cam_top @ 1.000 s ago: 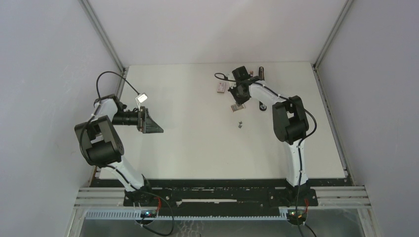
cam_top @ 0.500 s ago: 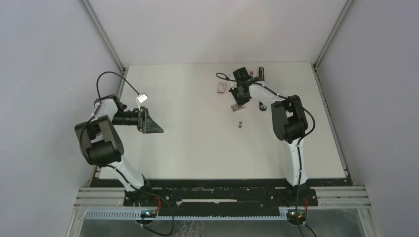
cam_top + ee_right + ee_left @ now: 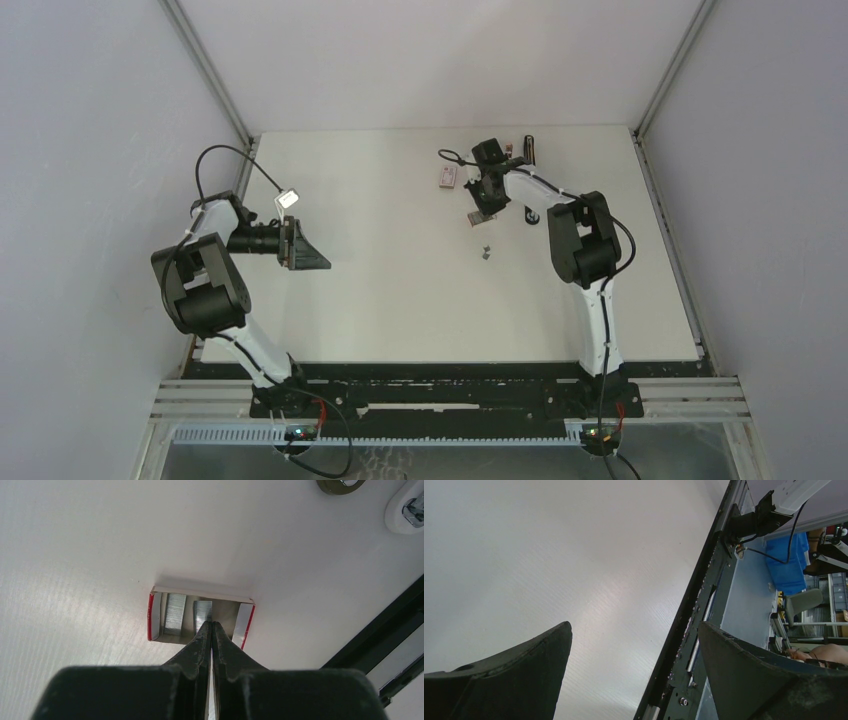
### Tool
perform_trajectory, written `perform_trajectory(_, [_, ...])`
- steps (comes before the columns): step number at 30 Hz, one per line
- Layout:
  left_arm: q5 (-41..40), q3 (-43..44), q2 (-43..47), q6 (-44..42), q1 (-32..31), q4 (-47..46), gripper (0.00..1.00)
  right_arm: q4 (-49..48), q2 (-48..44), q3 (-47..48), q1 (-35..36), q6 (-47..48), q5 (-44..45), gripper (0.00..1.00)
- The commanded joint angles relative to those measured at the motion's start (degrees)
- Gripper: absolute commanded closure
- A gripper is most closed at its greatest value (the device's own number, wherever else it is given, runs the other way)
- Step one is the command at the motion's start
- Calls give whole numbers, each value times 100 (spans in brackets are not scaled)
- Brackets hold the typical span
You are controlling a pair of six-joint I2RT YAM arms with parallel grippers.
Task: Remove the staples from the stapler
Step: Place the staple in the staple box.
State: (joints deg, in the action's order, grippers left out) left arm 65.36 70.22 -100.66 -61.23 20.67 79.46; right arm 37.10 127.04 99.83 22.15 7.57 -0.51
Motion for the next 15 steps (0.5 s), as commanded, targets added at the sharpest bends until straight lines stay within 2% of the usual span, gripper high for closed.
perform_trajectory(1, [196,335,-6,-152,41,78,0,-29,33,202,-10,-125,-92,100])
perform_trajectory(8, [187,333,-15,-167,36,78,0,-14,40,221,-10,-139,-159,99])
perform_trajectory(15, [187,333,-15,-155,42,78,0,-10,2,237,-10,-193,-178,91])
